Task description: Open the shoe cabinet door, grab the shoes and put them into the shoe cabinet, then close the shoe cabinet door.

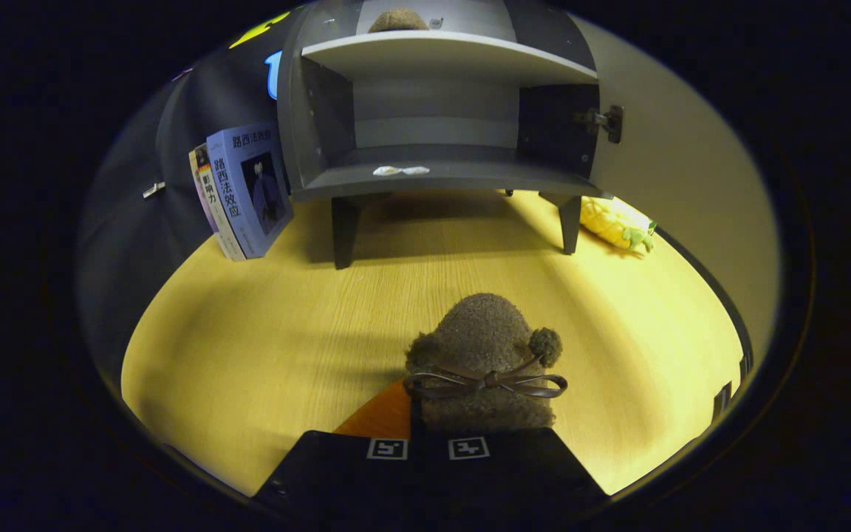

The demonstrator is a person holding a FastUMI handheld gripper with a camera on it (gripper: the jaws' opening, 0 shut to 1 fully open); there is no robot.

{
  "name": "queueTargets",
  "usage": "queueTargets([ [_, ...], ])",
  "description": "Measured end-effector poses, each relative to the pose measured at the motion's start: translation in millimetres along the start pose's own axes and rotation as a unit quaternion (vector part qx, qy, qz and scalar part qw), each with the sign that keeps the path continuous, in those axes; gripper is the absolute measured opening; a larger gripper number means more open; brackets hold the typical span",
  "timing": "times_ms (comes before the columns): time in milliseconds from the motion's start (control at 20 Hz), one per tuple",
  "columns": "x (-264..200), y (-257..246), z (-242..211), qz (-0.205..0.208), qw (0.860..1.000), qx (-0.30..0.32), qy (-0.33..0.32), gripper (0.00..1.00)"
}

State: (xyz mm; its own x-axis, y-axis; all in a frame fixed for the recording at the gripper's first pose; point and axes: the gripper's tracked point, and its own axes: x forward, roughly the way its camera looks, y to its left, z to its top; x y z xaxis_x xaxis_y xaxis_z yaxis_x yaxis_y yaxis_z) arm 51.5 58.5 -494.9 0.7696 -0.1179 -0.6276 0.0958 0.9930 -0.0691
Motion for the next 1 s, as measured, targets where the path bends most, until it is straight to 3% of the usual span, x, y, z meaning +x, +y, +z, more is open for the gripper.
queueTargets([
  [400, -89.1, 3.0, 119.8, -0.005, 0.998, 0.005, -0.068, 0.05],
  [1000, -178.2, -2.4, 253.4, -0.01, 0.995, 0.065, -0.076, 0.05],
])
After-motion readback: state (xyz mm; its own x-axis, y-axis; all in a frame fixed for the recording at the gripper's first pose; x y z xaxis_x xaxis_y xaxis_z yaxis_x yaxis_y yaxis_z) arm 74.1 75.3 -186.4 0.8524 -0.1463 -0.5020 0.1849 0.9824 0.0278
